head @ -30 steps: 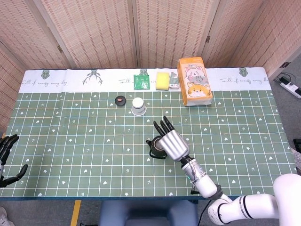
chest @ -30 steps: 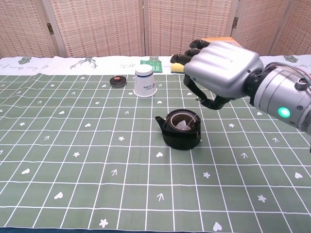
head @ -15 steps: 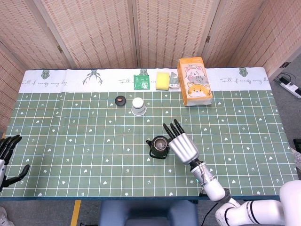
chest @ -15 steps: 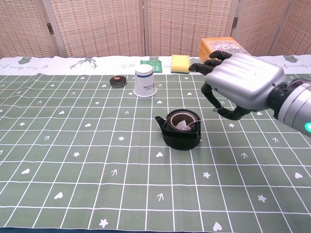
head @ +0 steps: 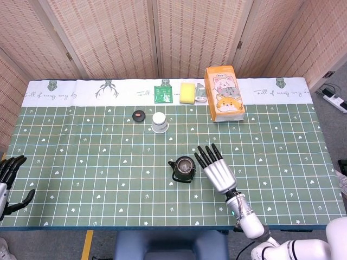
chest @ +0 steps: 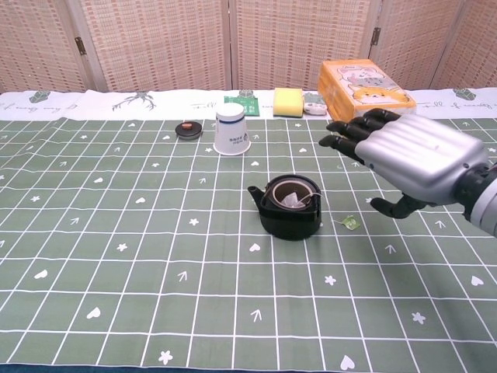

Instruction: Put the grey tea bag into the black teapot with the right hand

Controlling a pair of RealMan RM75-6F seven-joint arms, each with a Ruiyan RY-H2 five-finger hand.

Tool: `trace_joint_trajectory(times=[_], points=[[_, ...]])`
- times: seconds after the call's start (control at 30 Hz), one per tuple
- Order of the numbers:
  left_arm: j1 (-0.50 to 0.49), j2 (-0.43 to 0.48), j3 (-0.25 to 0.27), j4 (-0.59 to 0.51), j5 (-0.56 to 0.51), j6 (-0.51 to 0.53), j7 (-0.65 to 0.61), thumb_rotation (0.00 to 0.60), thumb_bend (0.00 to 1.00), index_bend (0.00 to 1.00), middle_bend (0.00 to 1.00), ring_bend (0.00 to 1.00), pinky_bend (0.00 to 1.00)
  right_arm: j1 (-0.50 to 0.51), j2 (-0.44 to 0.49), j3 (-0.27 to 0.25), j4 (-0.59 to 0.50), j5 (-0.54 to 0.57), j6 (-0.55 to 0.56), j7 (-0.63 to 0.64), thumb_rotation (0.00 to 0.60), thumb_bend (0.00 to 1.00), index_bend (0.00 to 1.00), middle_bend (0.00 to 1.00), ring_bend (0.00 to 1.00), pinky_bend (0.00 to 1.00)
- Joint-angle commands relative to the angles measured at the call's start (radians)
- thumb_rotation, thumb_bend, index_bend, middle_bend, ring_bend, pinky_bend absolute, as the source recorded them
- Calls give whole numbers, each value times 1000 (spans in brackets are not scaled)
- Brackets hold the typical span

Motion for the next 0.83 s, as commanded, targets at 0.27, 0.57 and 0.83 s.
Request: trace_joint_trajectory(times=[0.27,0.57,0.83], points=[[-11,-14,7,-4,-6,-34,62,600,340,51,40,0,0,-213,336,-91,-282,-160,231,216,600,386,0,0,0,0],[-18,-67,10,-12,-24,-62,216,600,340,41,42,1,0,-479,401,-151,47,-253,449,750,600,387,0,0,0,0],[-13,-93,20,-20,-15,-57,281,600,340,42,47,2,0,-539,423,-112,107,-272,455,883,600,387,0,0,0,0]])
